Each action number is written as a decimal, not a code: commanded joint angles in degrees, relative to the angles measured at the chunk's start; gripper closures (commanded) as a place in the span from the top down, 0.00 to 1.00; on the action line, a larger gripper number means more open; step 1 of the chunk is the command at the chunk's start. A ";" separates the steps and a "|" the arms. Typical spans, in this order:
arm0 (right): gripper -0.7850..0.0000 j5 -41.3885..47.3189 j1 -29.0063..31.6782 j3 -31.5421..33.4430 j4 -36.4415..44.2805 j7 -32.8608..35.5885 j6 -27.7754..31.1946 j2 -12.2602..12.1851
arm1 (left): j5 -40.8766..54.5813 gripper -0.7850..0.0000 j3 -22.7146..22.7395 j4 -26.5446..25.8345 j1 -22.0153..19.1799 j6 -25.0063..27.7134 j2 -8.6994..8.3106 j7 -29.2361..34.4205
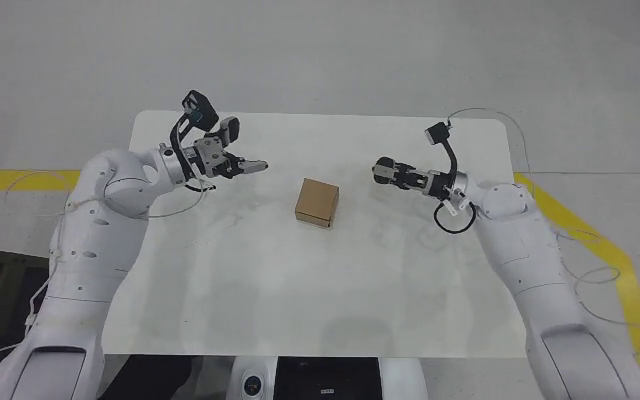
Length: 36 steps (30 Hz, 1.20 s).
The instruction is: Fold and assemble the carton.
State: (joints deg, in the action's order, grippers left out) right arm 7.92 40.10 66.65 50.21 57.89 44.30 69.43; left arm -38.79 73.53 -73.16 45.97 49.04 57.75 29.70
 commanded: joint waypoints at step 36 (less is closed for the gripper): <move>1.00 -14.70 0.54 11.73 5.16 -17.12 5.65 -4.37 | -3.48 1.00 1.64 9.23 -7.66 -2.65 -0.92 -1.41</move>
State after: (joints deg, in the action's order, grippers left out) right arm -6.78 40.65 78.39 55.38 40.78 49.95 65.06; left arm -42.26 75.18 -63.93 38.31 46.39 56.83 28.30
